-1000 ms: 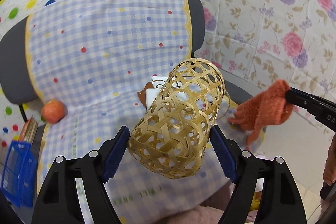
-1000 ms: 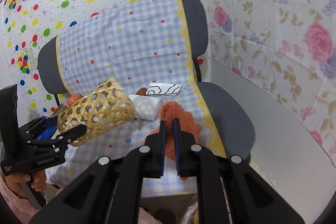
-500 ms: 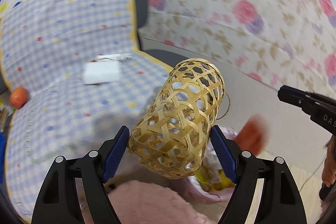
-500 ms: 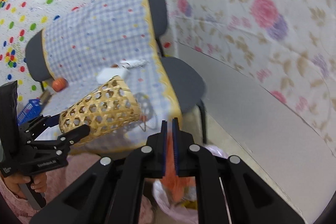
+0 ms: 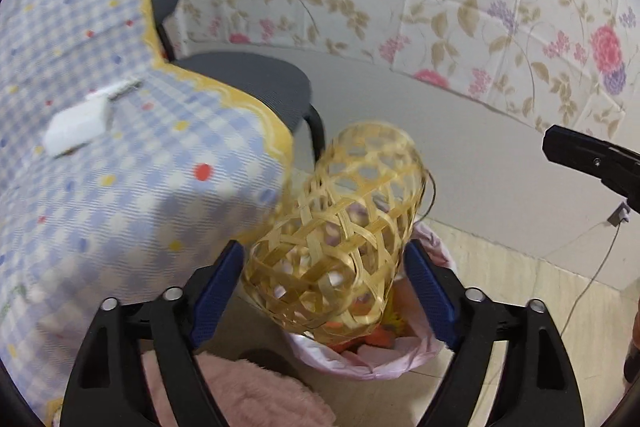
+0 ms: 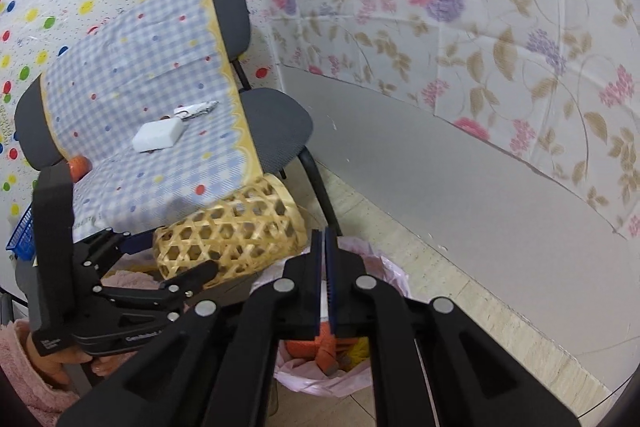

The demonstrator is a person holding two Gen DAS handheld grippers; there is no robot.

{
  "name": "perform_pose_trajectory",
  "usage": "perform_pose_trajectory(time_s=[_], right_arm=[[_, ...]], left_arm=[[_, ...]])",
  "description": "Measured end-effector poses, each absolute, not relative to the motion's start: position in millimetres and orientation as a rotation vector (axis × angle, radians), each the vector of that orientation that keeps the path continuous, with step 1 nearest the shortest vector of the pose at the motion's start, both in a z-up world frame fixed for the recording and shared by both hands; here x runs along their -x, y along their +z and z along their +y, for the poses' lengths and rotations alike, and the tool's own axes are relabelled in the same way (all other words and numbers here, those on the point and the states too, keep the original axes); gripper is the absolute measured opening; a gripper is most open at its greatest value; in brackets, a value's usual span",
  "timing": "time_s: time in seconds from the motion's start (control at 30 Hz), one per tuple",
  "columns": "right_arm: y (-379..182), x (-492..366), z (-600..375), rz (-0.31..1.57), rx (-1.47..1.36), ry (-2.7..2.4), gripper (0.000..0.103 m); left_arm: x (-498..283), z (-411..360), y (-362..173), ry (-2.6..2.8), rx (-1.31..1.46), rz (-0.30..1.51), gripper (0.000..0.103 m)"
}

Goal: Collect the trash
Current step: 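Carry the bamboo basket and orange glove with both grippers over the bin, then open both grippers to drop the basket and glove into the bin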

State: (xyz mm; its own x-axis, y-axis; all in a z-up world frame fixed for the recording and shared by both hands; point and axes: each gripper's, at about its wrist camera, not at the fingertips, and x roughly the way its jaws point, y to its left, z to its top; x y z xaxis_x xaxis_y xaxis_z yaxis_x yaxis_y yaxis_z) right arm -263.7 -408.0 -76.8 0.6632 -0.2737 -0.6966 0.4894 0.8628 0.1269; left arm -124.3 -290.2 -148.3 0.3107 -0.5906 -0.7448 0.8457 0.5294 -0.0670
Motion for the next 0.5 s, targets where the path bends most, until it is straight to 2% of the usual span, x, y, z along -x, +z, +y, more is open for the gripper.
perform_pose_trajectory(time_s=[0.23,0.5], right_arm=[[-80.7,267.3,-416.7,0.730,-0.353,-0.439,0.019],[-67.5,248.3,-398.9,0.699,-0.338,-0.365,0.025]], left_arm=[[122.2,-287.1,-151.2,-0.953,-0.379,0.817,0.089],[99.2,-227.6,-99.9,-0.775,-0.330,0.704,0.089]])
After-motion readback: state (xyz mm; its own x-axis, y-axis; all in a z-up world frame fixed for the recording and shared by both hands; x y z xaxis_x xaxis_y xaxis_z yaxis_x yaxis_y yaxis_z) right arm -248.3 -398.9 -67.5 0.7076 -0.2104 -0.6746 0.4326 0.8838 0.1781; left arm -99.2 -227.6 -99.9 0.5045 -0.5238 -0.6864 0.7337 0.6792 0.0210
